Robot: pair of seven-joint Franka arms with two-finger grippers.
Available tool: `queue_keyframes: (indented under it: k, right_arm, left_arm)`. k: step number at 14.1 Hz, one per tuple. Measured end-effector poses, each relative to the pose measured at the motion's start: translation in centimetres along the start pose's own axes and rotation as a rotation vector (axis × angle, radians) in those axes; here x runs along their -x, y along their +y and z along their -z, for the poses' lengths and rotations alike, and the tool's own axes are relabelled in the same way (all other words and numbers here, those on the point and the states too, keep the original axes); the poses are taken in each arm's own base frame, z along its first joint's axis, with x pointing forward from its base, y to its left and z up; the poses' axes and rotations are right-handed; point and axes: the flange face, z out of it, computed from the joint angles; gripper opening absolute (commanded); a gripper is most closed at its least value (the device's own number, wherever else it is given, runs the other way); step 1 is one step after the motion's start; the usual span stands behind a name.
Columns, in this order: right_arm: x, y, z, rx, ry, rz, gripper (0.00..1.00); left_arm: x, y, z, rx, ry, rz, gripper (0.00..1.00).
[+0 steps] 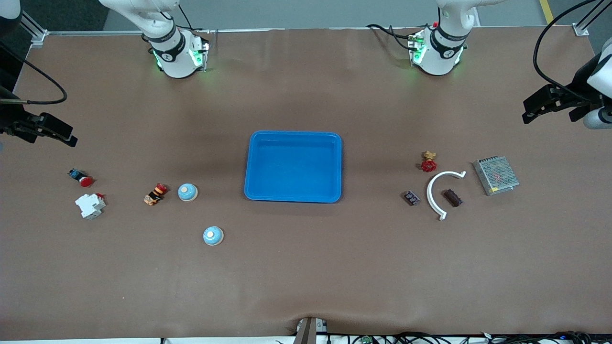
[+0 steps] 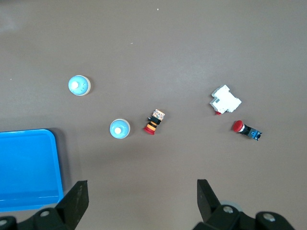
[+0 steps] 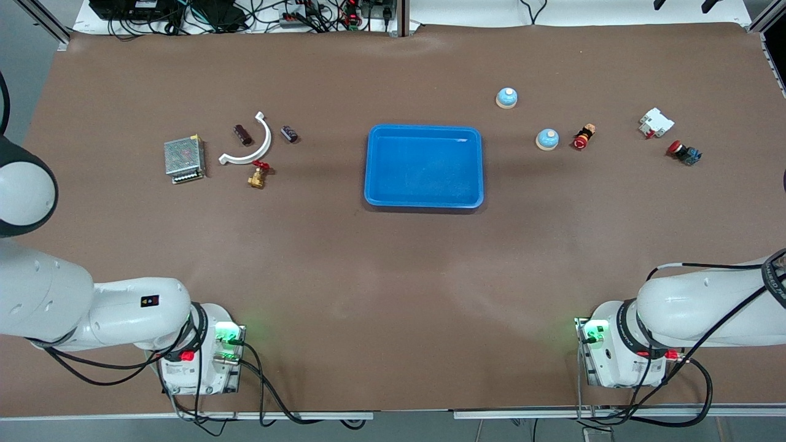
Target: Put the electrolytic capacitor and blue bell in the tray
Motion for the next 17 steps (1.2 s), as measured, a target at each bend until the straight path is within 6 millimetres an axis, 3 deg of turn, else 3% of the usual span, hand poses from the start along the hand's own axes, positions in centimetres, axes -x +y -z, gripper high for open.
queue_keyframes:
  k: [5,8,11,14,17]
  right_arm:
    - [0.0,0.0,0.0,0.000,0.000,0.000,1.00]
    - [0.0,0.0,0.0,0.000,0.000,0.000,1.00]
    - [0.1,-0.3,-1.3,0.001,-0.037,0.006,1.00]
    - [-0.4,-2.2,-6.4,0.005,-0.118,0.026,1.00]
    - [-2.3,-3.2,-11.5,-0.037,-0.118,0.012,1.00]
  left_arm:
    - [-0.1,0.0,-0.3,0.000,-0.006,0.000,1.00]
    - [-1.3,-0.1,-2.6,0.004,-0.036,0.000,1.00]
    - [-3.3,0.1,-7.6,0.011,-0.042,0.009,1.00]
    - [-4.1,1.0,-14.0,0.014,-0.037,0.087,1.00]
    - [-3.9,3.5,-21.3,0.033,0.008,0.195,1.00]
